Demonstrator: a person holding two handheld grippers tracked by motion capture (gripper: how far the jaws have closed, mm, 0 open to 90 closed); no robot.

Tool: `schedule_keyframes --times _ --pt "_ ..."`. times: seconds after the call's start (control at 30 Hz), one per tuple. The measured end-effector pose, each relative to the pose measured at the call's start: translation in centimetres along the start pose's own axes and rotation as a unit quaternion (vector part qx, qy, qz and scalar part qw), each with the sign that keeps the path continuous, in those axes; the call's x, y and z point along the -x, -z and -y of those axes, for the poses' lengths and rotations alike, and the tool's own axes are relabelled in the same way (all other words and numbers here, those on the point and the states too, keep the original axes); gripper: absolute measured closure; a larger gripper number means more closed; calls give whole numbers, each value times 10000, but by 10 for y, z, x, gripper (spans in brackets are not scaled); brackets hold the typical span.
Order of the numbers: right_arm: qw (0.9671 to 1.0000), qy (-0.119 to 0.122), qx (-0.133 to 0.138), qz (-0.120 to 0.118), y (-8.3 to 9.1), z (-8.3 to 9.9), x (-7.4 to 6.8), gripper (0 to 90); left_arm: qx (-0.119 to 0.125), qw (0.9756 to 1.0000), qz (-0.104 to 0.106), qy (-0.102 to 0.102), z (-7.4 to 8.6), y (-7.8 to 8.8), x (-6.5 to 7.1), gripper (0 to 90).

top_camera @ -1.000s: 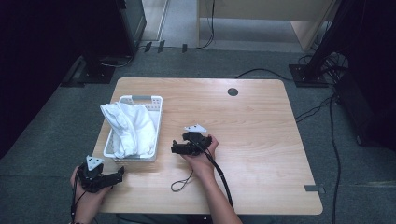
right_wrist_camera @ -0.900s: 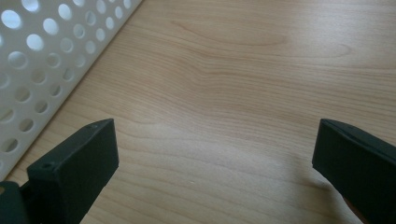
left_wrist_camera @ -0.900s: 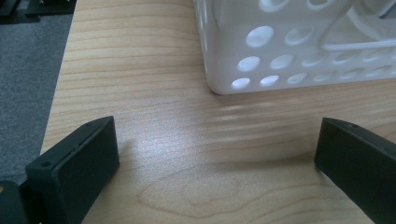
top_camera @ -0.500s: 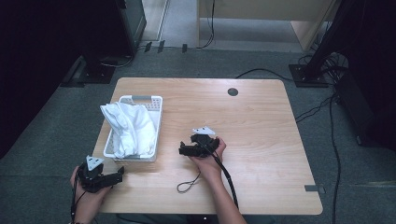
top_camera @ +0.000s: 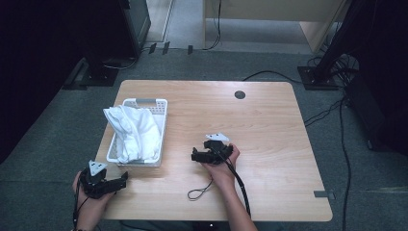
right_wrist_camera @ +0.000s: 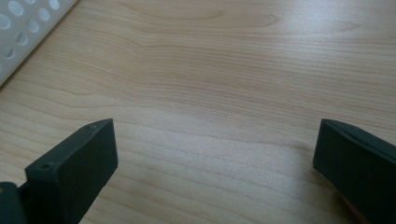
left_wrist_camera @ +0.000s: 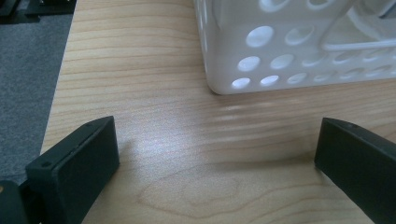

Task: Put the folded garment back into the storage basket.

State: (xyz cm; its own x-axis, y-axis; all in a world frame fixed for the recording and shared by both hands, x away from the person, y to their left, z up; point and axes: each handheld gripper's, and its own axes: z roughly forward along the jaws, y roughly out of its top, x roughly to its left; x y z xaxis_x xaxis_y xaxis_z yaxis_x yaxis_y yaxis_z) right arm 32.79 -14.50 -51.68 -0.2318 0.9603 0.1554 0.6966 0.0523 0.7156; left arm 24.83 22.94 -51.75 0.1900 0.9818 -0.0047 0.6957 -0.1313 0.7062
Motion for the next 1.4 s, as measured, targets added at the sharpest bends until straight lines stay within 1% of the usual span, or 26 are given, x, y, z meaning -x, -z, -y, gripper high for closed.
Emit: schedule_keyframes --times 0.17,0.33,0.4,0.73,1.13,1.2,1.3,1.4 --pt "10000 -28 -11 34 2 3 6 0 0 10000 -3 -2 0 0 0 0" --pt "9999 -52 12 88 4 5 9 0 0 10000 -4 1 0 0 0 0" --pt "9999 -27 29 93 5 6 11 0 1 10000 -5 1 0 0 0 0" --pt "9999 -48 38 124 8 9 16 0 -3 10000 -7 -3 0 0 0 0" --pt "9997 -162 95 169 13 12 25 0 -4 10000 -9 -3 0 0 0 0" --pt "9997 -169 108 167 13 12 26 0 -4 10000 -9 -4 0 0 0 0" --pt "9995 -165 104 244 14 13 27 0 -2 10000 -10 -2 0 0 0 0" --pt "9995 -166 104 242 15 13 30 0 -1 10000 -10 -2 0 0 0 0"
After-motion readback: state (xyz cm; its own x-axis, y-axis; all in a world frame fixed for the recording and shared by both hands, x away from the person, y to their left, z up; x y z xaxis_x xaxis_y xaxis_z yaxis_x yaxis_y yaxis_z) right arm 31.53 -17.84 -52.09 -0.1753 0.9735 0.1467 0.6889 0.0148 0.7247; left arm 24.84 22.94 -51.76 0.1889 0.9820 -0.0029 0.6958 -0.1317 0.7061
